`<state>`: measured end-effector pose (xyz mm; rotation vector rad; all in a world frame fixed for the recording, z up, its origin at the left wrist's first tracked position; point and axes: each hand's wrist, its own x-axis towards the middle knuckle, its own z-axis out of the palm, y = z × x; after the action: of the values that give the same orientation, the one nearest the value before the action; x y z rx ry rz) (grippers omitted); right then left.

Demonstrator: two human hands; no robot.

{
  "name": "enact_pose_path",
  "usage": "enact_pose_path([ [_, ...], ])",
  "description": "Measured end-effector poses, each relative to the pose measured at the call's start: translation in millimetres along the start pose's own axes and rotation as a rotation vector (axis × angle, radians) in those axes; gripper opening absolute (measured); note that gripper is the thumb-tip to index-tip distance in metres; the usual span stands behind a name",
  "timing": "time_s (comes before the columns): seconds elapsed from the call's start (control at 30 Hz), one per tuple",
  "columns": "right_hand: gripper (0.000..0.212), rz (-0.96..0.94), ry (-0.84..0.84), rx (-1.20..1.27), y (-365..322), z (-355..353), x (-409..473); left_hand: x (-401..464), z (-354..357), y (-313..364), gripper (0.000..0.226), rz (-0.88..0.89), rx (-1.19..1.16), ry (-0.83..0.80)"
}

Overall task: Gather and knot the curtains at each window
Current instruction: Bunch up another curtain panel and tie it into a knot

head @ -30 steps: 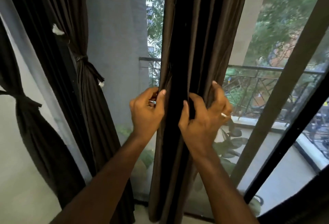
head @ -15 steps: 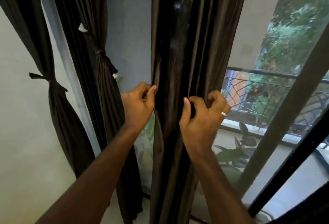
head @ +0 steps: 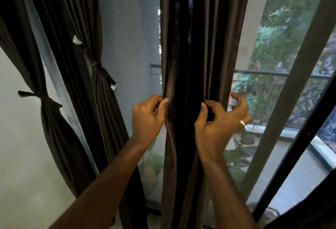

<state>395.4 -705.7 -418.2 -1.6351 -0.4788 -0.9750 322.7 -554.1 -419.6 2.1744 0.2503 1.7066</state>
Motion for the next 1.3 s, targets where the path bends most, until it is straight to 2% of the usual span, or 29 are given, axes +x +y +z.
enact_pose_path([
  [0.23,0.012,-0.129,0.094,-0.182,-5,10,-19,4,-3,-23,0.030,0.015,-0.097,-0.062],
  [0.37,0.010,-0.172,-0.022,-0.038,-24,19,-34,6,5,-24,0.025,0.021,-0.180,-0.084],
  [0.5,0.010,0.055,0.010,0.059,-24,26,-36,4,12,-20,0.028,0.052,-0.226,-0.121],
  [0.53,0.010,0.064,0.001,0.069,-23,28,-36,3,12,-21,0.027,0.053,-0.236,-0.122],
  [0.7,0.010,0.049,-0.013,0.103,-27,39,-45,-4,10,-29,0.019,0.021,-0.287,-0.152],
  [0.83,0.012,-0.067,-0.156,0.133,-33,52,-52,-4,8,-29,0.013,-0.020,-0.333,-0.167],
  [1.03,0.016,-0.064,-0.147,0.169,-29,57,-51,1,0,-27,0.010,0.009,-0.350,-0.224],
  [1.3,0.016,-0.047,-0.227,0.237,-36,58,-55,-2,-10,-23,0.012,-0.081,-0.377,-0.245],
])
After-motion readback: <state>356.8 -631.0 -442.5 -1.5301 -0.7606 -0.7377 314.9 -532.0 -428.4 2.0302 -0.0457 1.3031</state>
